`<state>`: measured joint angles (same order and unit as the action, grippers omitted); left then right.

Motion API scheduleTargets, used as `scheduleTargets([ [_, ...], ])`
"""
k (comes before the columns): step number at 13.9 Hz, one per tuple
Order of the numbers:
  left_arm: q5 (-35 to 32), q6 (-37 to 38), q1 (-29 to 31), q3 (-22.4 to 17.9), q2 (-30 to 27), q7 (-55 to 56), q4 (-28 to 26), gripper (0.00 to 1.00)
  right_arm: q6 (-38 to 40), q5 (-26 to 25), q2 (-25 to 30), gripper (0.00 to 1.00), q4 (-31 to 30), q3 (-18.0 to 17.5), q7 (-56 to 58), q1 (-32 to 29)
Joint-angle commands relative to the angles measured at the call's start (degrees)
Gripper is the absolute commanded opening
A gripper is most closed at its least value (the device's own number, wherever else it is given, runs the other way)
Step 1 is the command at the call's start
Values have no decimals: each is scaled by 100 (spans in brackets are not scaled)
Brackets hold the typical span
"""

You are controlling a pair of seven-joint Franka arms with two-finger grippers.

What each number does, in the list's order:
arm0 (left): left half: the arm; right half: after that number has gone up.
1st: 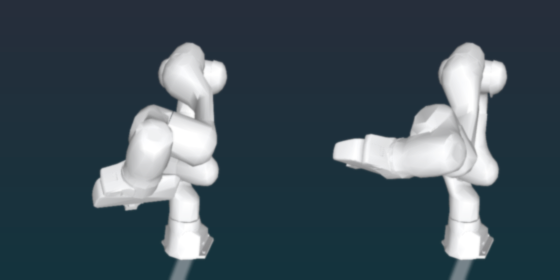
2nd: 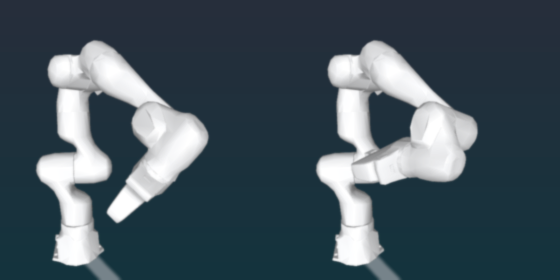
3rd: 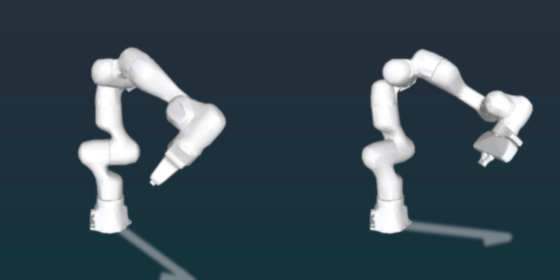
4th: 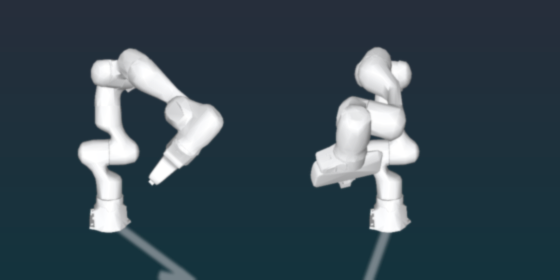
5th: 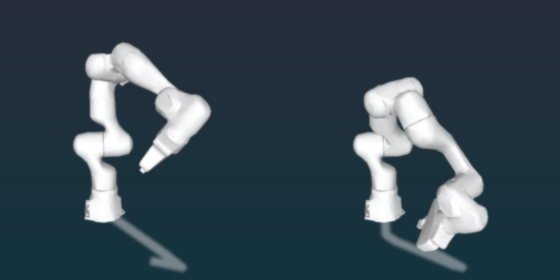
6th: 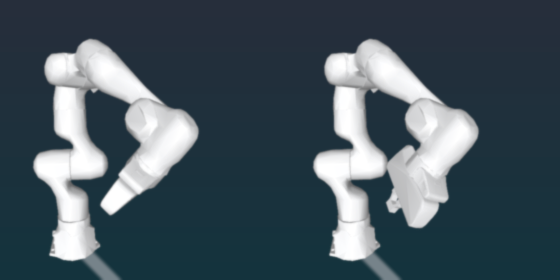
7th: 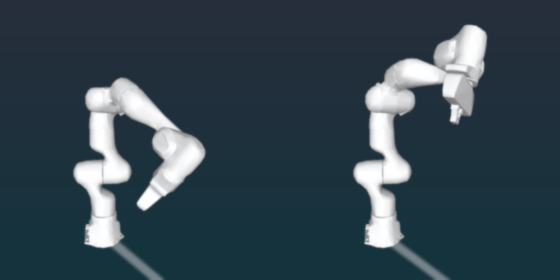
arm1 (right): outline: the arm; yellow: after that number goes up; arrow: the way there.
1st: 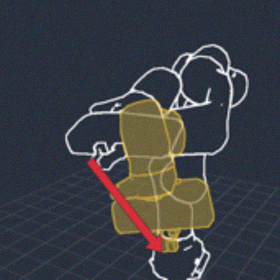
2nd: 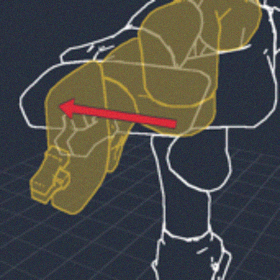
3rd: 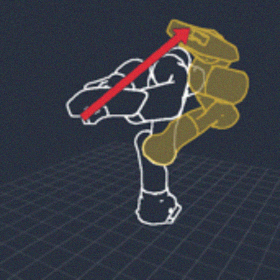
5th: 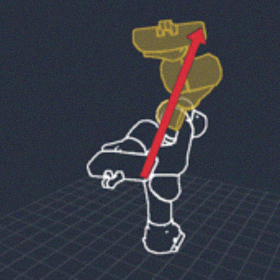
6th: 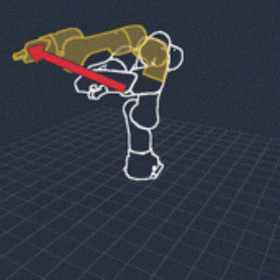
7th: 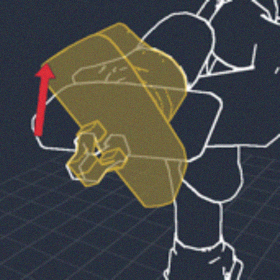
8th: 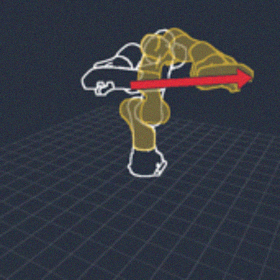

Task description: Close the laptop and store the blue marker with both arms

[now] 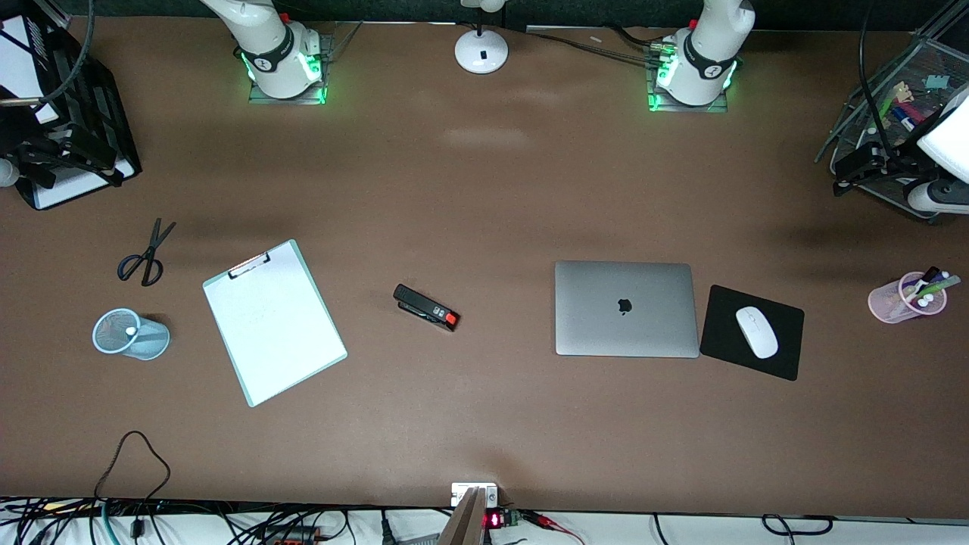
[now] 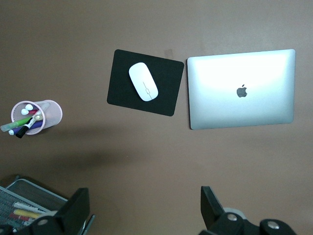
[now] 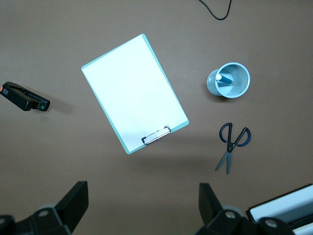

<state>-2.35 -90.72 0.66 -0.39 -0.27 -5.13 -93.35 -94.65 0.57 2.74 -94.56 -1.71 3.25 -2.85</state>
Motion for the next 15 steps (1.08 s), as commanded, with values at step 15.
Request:
scheduleTargets([
  [15, 60, 143, 22, 12, 71, -67, 176, 100, -27, 13, -28, 100, 25, 13, 97, -40],
])
